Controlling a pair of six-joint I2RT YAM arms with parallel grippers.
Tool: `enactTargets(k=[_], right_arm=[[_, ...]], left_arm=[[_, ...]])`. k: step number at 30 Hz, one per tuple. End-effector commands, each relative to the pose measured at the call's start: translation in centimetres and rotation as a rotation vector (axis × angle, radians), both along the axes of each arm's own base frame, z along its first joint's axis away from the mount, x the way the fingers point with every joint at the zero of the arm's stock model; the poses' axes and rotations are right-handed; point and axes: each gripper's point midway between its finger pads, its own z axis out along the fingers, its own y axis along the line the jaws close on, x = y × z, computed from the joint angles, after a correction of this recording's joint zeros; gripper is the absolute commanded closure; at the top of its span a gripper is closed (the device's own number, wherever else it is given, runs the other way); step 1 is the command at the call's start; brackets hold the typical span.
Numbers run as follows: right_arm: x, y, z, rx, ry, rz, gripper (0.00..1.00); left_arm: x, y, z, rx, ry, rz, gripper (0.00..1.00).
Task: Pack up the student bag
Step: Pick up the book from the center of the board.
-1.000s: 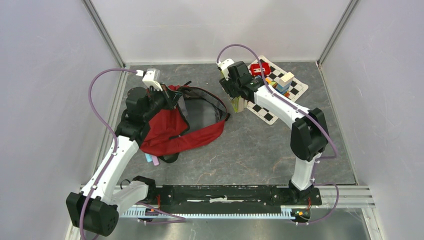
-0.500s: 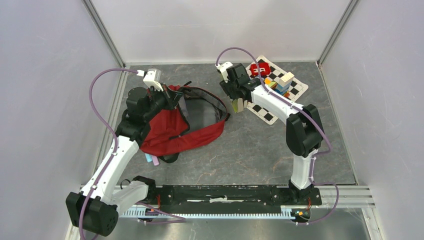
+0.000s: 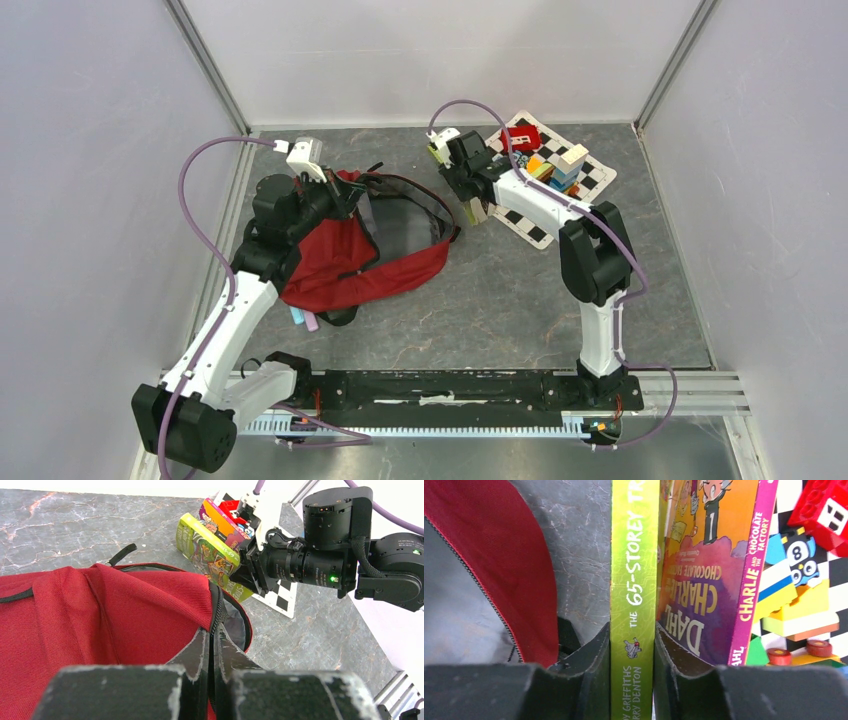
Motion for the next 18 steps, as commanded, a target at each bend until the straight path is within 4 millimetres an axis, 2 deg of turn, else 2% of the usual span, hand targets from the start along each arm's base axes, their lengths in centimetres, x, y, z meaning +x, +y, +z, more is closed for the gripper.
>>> enactTargets(k=[1, 3, 4, 9, 14, 18], right_arm=[[1.1, 0.8, 3.5, 0.095, -0.090, -0.020, 0.86], [0.7, 1.0, 4.6, 0.136, -0.110, -0.022, 0.98], [0.5, 1.0, 5.4, 0.155, -0.124, -0.023, 1.00], [-0.5, 1.2, 9.8, 0.247, -0.185, -0.012, 1.00], [-2.8, 1.3, 14.1, 0.378, -0.224, 0.004, 1.00], [-5.1, 1.5, 15.7, 0.466, -0.211, 0.034, 1.00]], left_arm=[[-0.2, 0.0, 2.6, 0.010, -0.096, -0.005, 0.98], [-0.2, 0.0, 2.6, 0.010, -0.098, -0.004, 0.98], [-0.2, 0.1, 2.7, 0.010, -0.100, -0.003, 0.98], [-0.2, 0.1, 2.6, 0.012, -0.099, -0.001, 0.98], [-0.2, 0.2, 2.6, 0.017, -0.102, 0.003, 0.98], [0.1, 0.4, 2.2, 0.031, -0.093, 0.014, 0.98]])
